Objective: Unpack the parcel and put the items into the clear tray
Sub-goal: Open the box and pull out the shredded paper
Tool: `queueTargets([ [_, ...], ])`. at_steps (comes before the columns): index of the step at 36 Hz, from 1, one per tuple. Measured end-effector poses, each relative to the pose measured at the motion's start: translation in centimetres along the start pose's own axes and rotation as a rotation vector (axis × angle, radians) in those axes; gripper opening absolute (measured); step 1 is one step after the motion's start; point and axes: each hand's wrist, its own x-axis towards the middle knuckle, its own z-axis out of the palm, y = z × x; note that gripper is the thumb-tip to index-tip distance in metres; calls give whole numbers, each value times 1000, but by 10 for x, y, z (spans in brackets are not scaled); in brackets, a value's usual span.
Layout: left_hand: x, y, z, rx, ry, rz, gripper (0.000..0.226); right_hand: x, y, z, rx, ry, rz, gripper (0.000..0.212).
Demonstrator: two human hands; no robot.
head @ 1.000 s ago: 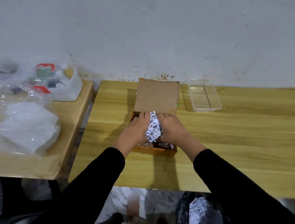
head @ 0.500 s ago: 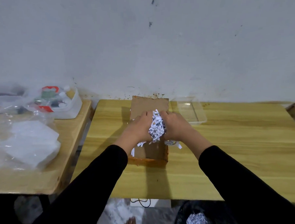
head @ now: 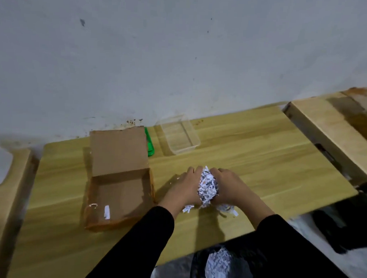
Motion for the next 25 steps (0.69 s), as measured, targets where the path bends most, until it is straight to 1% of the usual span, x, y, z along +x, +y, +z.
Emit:
queueTargets([
  [3,13,5,14,-10,-32,1,104,2,16,14,33,0,36,65],
  [6,20,6,18,20,-29,20,106,6,26,23,76,16,65,65],
  [8,23,5,20,27,-30,31,107,8,29,29,106,27,77,72],
  [10,24,3,21,28,-47,37,112,9,29,33,119,17,88,82],
  [12,24,0,21,30,-58,38,116,9,27,35,103,8,85,87],
  [15,23,-2,20,41,-57,40,113,9,28,34,102,0,77,87],
  [20,19,3,10,54,-111,23,109,3,26,22,141,-67,81,88],
  [25,10,9,-6,32,-121,5,101,-7,24,4,168,-78,96,84],
])
